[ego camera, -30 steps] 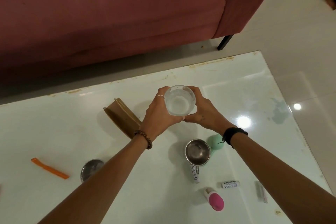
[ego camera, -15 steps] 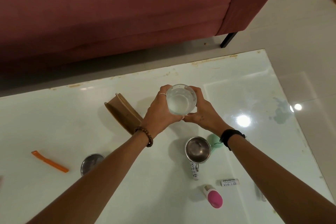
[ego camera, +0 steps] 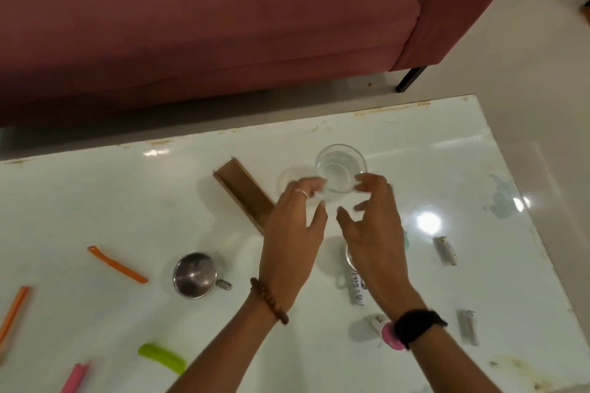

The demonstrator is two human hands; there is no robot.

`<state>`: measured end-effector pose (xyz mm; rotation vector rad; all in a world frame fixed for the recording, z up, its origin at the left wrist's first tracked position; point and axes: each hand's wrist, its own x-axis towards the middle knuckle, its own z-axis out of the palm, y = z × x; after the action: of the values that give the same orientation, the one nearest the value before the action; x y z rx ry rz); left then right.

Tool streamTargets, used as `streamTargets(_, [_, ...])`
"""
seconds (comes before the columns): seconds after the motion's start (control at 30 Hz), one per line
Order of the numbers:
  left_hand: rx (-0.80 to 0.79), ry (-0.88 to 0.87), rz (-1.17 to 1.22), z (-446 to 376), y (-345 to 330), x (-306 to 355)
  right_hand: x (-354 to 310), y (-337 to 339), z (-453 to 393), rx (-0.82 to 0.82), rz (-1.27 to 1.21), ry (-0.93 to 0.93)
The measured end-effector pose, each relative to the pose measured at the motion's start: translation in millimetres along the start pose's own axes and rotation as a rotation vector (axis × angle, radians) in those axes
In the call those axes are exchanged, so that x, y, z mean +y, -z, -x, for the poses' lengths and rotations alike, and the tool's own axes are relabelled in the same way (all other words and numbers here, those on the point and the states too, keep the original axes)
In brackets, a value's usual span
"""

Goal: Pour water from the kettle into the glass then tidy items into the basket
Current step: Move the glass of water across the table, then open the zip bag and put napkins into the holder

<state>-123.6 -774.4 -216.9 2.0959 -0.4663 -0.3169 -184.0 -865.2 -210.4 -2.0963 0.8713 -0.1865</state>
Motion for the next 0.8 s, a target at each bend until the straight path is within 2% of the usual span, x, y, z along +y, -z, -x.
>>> streamTargets(0.1, [0.065, -0.023, 0.038, 32, 35, -3, -31, -15, 37, -0.053, -0.125, 0.040])
streamTargets(0.3, [0.194, 0.163, 0.056, 96, 131, -57, -87, -94, 110, -0.359, -0.077, 0.138])
streamTargets(0.4, [0.263, 0.181, -0.004, 132, 195, -96, -120, -146, 143, -0.477, -0.048, 0.215])
streamTargets(0.53, [0.402, 0.292, -0.099, 180, 302, -152, -187, -227, 191, -0.657, -0.010, 0.359])
streamTargets(0.6, [0.439, 0.324, -0.211, 203, 358, -178, -224, -271, 218, -0.758, 0.032, 0.472])
streamTargets(0.7, [0.515, 0.255, -0.498, 226, 435, -216, -272, -334, 252, -0.906, 0.121, 0.664])
streamTargets(0.77, [0.534, 0.241, -0.748, 244, 482, -245, -302, -379, 272, -0.941, 0.192, 0.826])
streamTargets(0.8, [0.491, 0.226, -0.855, 253, 496, -261, -312, -396, 279, -0.932, 0.249, 0.902])
